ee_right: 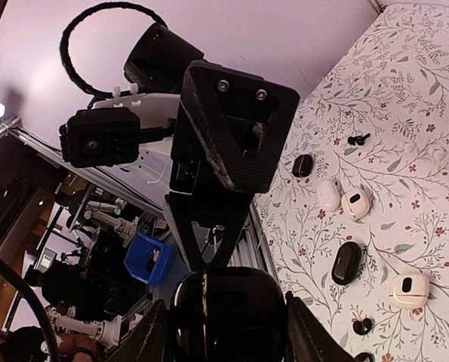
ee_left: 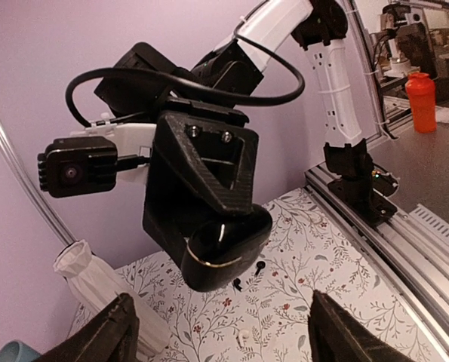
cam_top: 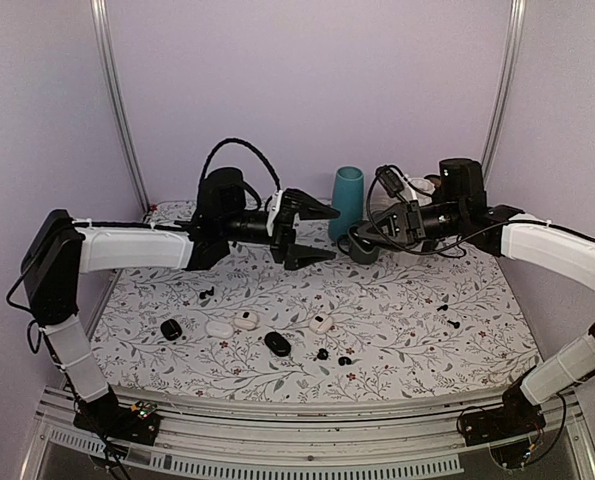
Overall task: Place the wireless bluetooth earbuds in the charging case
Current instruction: Pass from the right arm to the left
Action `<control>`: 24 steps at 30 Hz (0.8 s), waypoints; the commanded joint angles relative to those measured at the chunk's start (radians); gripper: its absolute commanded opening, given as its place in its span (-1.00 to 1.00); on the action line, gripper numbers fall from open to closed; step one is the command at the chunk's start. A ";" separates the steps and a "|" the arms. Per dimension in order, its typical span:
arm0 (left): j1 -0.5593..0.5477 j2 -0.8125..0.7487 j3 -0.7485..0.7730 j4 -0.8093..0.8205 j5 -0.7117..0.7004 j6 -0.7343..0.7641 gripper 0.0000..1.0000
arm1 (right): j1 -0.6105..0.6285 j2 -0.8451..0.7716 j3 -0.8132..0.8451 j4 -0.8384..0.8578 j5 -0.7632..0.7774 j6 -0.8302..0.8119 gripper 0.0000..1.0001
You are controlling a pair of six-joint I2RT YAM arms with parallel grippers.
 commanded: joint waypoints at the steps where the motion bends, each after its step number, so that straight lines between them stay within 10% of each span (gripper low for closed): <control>1: -0.022 0.023 0.038 0.048 0.054 0.005 0.56 | 0.020 0.021 0.039 0.001 -0.046 0.013 -0.85; 24: -0.073 0.099 0.124 0.009 0.084 0.047 0.37 | 0.057 0.073 0.107 -0.080 -0.051 -0.029 -0.87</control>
